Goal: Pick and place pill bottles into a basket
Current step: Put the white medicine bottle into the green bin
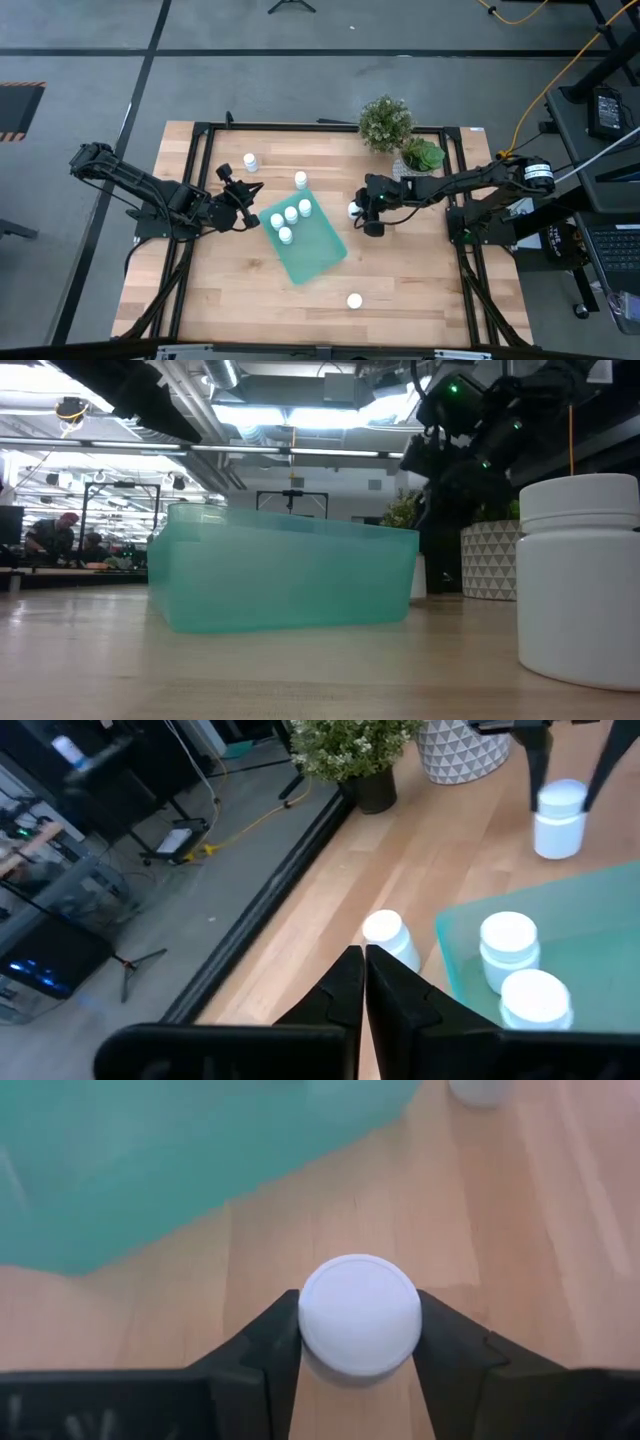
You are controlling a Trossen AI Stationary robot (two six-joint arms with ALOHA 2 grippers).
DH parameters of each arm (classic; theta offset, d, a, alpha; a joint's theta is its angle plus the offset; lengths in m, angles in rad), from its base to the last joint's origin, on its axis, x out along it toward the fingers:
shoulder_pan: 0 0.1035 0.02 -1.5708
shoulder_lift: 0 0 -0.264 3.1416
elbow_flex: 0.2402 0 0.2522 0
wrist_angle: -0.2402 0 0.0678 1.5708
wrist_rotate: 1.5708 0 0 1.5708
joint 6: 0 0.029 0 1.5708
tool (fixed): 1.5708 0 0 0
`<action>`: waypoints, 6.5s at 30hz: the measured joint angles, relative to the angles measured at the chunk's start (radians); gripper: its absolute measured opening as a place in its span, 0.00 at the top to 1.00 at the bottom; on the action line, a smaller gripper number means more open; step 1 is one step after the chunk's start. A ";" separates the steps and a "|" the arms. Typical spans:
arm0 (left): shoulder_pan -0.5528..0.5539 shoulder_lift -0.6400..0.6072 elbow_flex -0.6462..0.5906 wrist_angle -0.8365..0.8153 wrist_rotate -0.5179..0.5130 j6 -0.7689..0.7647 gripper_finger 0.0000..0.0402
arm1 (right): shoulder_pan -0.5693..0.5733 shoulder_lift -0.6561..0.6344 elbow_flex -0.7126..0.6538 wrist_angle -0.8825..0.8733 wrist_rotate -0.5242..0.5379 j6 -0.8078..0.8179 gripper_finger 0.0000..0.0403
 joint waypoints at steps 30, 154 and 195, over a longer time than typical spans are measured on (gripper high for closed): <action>-0.086 -0.064 -0.161 0.265 0.187 0.192 0.99 | 0.000 0.000 0.319 -0.153 -0.083 -0.184 0.62; -0.006 -0.442 -0.486 0.553 0.411 0.321 0.99 | 0.160 0.550 0.648 -0.002 0.023 -0.102 0.62; -0.006 -0.442 -0.486 0.552 0.412 0.320 0.99 | 0.160 0.591 0.648 0.025 0.023 -0.128 0.51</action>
